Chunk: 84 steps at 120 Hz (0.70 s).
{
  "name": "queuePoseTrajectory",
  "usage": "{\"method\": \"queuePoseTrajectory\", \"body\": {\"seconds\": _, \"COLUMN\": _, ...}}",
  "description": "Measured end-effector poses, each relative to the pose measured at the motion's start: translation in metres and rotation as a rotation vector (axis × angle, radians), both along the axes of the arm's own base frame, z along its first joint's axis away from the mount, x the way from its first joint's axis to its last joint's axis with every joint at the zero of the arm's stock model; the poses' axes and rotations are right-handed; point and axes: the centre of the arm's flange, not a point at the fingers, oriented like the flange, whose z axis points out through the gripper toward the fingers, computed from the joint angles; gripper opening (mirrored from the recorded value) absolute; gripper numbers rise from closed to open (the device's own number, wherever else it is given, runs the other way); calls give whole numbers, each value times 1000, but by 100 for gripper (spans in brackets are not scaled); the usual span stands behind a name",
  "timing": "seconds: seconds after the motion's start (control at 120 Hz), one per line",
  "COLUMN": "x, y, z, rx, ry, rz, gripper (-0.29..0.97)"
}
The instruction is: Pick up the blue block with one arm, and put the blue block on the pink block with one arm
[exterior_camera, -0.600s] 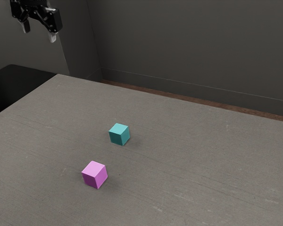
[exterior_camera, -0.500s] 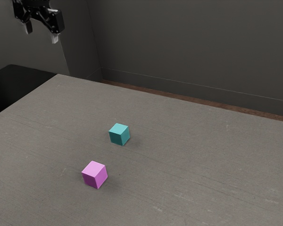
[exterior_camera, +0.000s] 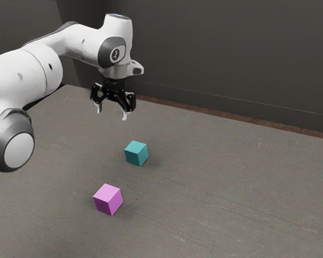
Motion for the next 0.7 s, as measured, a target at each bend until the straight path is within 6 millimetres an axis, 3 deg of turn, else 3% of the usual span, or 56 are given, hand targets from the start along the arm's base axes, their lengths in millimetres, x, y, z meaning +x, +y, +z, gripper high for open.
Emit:
{"method": "queuePoseTrajectory", "body": {"seconds": 0.167, "x": 11, "y": -20, "z": -50, "rx": -57, "ry": 9, "rz": 41, "gripper": 68}}
{"method": "queuePoseTrajectory", "body": {"seconds": 0.217, "x": 12, "y": -19, "z": -56, "rx": -60, "ry": 7, "rz": 55, "gripper": 68}}
{"method": "queuePoseTrajectory", "body": {"seconds": 0.383, "x": 23, "y": -9, "z": -102, "rx": -15, "ry": 18, "rz": 49, "gripper": 68}}
{"method": "queuePoseTrajectory", "body": {"seconds": 0.5, "x": 29, "y": -2, "z": -120, "rx": -12, "ry": 4, "rz": 33, "gripper": 68}}
{"method": "queuePoseTrajectory", "body": {"seconds": 0.7, "x": 37, "y": -10, "z": -129, "rx": -23, "ry": -36, "rz": -12, "gripper": 68}}
